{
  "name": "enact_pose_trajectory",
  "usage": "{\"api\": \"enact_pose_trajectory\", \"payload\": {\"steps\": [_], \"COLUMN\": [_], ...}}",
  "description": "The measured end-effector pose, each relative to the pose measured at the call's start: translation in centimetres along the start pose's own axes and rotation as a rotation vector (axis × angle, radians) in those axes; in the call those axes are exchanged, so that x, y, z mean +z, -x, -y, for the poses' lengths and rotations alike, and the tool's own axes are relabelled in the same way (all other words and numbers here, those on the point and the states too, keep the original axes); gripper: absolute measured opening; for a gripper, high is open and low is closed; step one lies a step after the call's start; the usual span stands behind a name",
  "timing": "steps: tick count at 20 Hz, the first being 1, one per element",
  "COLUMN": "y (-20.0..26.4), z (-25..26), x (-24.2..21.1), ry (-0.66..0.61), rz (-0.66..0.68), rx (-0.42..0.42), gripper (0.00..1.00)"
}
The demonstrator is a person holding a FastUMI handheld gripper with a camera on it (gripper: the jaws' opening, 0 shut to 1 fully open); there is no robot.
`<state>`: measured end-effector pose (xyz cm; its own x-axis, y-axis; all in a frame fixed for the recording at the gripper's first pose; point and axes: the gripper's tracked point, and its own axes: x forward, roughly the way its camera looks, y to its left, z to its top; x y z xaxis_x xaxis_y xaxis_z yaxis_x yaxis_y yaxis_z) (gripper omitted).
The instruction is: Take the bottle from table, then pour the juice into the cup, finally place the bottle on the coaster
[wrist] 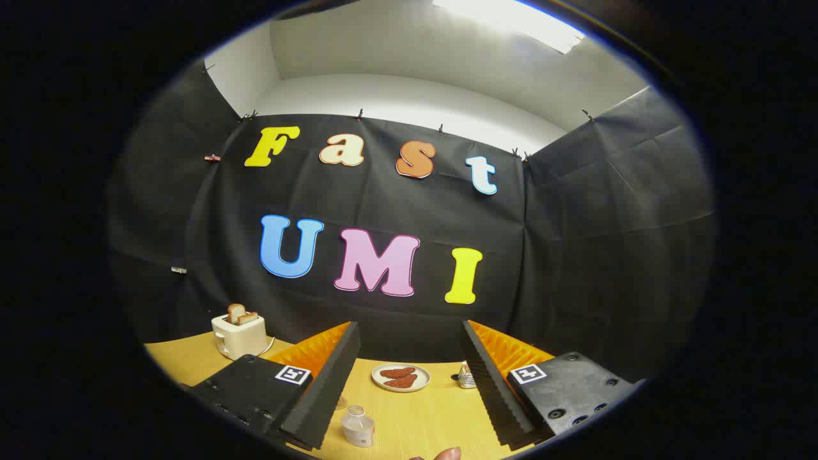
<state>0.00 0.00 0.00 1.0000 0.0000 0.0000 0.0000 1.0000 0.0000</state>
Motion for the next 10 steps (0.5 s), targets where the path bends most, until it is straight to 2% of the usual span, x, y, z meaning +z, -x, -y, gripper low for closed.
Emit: {"api": "enact_pose_trajectory", "payload": {"steps": [10], "y": [0.34], "z": [-0.79], "x": [-0.07], "ry": [-0.002], "rz": [0.017], "rx": [0.013], "gripper": [0.97]}}
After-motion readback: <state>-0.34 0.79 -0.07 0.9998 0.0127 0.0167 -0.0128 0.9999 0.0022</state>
